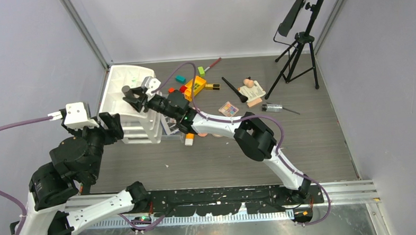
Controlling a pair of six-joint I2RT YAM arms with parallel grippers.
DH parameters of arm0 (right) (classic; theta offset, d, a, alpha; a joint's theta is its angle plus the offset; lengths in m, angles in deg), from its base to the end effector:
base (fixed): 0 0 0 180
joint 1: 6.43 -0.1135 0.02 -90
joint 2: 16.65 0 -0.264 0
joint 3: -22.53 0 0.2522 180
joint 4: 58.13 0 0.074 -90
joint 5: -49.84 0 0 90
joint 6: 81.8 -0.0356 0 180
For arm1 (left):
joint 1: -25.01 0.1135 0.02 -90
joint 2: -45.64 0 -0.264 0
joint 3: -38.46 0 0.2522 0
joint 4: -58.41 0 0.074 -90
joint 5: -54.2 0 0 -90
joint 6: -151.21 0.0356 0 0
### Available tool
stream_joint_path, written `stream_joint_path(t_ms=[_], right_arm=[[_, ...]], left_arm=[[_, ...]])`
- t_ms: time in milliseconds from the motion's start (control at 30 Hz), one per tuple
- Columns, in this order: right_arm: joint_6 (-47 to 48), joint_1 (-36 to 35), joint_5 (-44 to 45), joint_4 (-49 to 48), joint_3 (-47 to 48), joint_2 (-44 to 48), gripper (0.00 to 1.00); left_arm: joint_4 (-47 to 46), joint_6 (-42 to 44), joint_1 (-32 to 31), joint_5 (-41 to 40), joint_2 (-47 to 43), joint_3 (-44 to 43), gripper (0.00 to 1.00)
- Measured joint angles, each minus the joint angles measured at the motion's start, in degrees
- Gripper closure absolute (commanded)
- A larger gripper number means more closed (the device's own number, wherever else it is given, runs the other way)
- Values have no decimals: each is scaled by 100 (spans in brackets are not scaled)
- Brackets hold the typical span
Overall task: Organize the makeup
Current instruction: Pick up the makeup from the storage box, then place the makeup at the center of the board.
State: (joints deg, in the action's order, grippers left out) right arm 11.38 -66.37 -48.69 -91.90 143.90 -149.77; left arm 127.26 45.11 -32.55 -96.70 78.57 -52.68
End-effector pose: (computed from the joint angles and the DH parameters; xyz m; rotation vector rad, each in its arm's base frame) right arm 0.2702 0.4775 0.2958 -0.7647 0.9834 0.9541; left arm 0.0375 -0.0011 0.4545 -0.1525 1.6538 -0.0400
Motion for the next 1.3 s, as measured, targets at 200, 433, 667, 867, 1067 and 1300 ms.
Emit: stream_joint_path(t_ms=[200,433,667,867,1067,1300], right_arm=[[-4,0,52,4,17,-2,90],[-70,0,146,-214,87,-2,96],[-295,0,210,-452,343,162,99],[59,-2,850,-710,-1777,1720,100],[608,-35,2389,-444,-4081,3442,100],[-42,-31,3827,1991,-5018,4900,100]], left_arm=[[0,-2,0,0,0,2,33],[-2,-11,0,0,-2,61,32],[-42,-11,0,0,20,190,32],[-186,2,0,0,76,310,31],[-339,7,0,7,219,599,30],[-603,59,0,26,474,927,26]])
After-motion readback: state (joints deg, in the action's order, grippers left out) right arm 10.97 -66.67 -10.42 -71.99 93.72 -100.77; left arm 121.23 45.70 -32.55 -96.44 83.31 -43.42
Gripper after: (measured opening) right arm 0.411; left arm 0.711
